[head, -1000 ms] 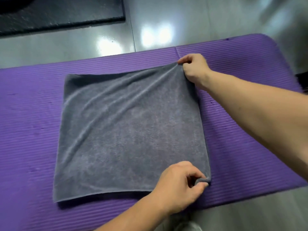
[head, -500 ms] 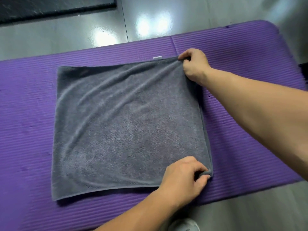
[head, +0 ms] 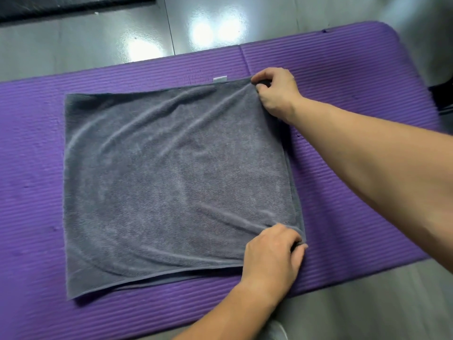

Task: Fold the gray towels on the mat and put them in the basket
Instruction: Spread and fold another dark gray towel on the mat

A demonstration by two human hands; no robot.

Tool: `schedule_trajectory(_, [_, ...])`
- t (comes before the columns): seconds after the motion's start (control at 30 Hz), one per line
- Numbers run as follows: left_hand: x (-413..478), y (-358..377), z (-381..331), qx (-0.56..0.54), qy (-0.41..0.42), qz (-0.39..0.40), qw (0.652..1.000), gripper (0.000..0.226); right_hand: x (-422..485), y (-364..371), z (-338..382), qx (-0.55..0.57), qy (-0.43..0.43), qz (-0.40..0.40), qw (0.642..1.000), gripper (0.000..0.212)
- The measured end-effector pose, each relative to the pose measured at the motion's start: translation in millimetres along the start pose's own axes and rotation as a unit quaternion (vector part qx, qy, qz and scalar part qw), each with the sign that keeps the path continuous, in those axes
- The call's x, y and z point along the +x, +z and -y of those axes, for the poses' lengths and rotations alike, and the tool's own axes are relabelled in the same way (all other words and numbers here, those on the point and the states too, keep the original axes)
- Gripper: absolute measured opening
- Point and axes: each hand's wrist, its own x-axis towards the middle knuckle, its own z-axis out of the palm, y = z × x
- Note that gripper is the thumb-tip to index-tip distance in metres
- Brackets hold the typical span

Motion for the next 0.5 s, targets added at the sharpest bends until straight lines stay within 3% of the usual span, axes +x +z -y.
schedule_trajectory(0.07, [-3,0,-3,0.05,0.014,0.036,0.998,0.032,-1,0,1,-0.006,-0.002,0.007,1.0,0.026])
schedule_trajectory(0.13, [-6,-11,-7,0.025,0.02,0.048,0.998,0.036,-2,0,1,-0.012,-0.009,0.011,1.0,0.026])
schedule_trajectory(0.3, [31,-100,47,0.001,0.049,-0.105,0.993,0.02,-4,1,-1,-0.027,-0.023,-0.009,0.999,0.028])
schedule_trajectory(0.4, [81,-179,118,0.092,0.014,-0.206,0.974,0.022,-1,2,-3,-0.031,-0.019,-0.026,0.999,0.028])
schedule_trajectory(0.5, [119,-252,178,0.228,-0.078,-0.215,0.947,0.039,1,5,-3,-0.03,-0.01,-0.048,0.998,0.022])
